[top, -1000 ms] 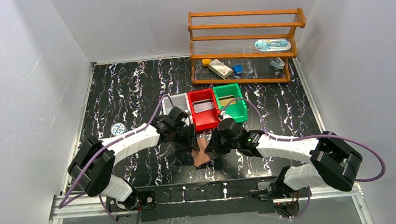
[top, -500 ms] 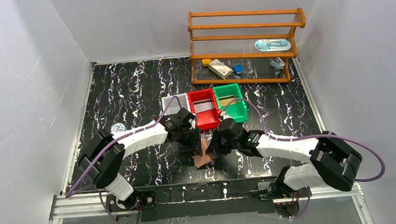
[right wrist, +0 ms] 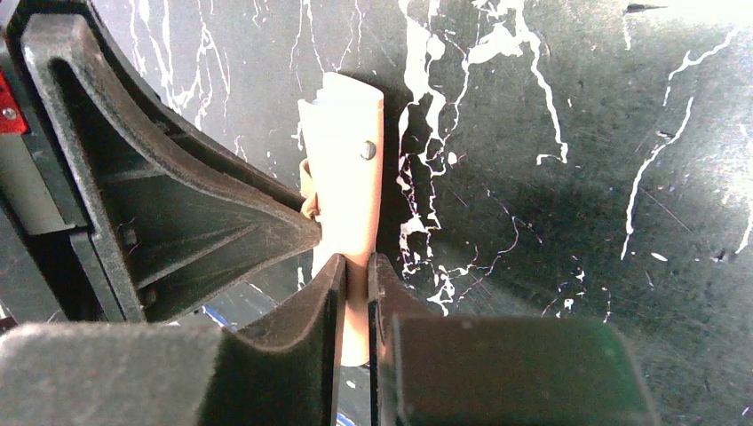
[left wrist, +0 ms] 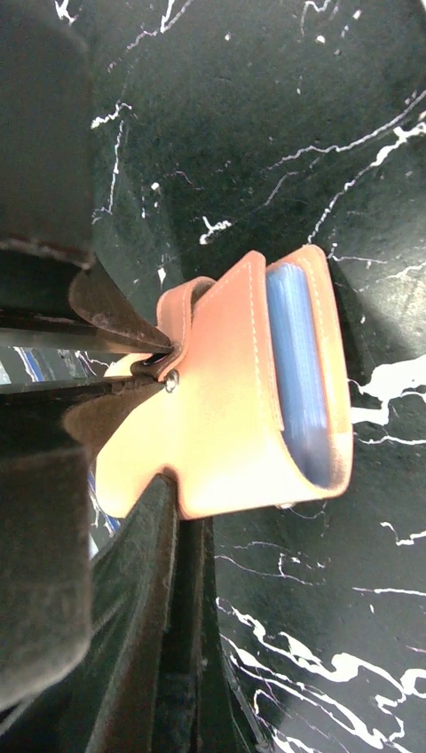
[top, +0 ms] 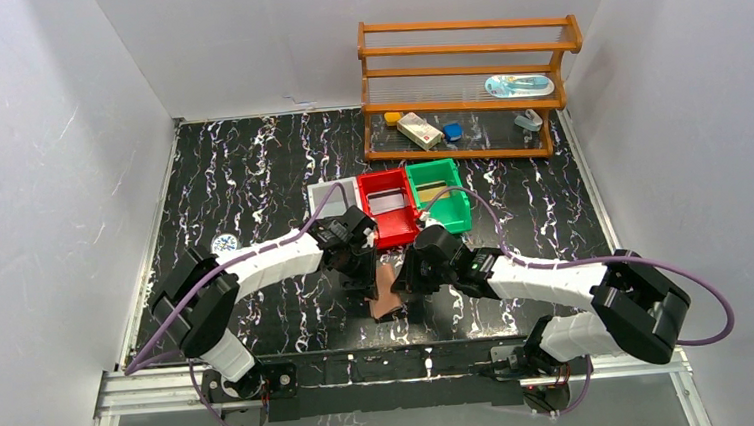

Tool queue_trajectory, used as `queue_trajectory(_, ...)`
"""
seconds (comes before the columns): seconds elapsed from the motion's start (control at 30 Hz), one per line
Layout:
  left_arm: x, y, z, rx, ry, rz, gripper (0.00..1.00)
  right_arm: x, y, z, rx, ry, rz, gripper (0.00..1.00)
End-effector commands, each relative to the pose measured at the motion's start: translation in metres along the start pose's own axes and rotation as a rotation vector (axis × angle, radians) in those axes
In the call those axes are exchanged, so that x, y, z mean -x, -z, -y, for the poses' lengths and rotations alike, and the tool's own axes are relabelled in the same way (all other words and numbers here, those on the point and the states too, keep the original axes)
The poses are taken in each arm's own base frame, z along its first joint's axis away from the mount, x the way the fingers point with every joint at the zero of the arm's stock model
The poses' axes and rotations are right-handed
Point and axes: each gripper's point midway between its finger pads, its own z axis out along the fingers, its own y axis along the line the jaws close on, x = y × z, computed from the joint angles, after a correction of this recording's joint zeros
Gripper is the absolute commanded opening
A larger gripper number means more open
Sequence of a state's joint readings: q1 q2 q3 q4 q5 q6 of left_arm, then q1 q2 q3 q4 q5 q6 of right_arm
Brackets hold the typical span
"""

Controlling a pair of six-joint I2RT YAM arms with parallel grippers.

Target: Take the credit cards out of the card holder

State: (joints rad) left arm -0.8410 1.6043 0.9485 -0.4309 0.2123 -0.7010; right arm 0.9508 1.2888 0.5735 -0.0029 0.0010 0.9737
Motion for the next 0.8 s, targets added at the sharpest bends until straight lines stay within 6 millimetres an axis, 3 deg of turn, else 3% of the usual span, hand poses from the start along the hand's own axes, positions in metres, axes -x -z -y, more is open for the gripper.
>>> queue_trajectory(0.0, -0.007, 0.006, -0.022, 0.095, 0.01, 0.017, 0.1, 0.026, 0.01, -0.024, 0.058, -0.032, 0.1, 0.12)
queue_trajectory(0.17, -0.001, 0.015, -0.018, 0.077, 0.016, 0.067, 0.15, 0.025, 0.01, -0.02, 0.05, -0.042, 0.101, 0.13)
queue_trajectory(0.4, 0.005, 0.019, -0.021, 0.092, 0.024, 0.111, 0.41, 0.02, 0.008, -0.019, 0.048, -0.042, 0.079, 0.19)
queue_trajectory(0.77, 0.006, 0.014, -0.033, 0.167, 0.027, 0.101, 0.43, 0.019, 0.006, -0.019, 0.046, -0.039, 0.073, 0.22)
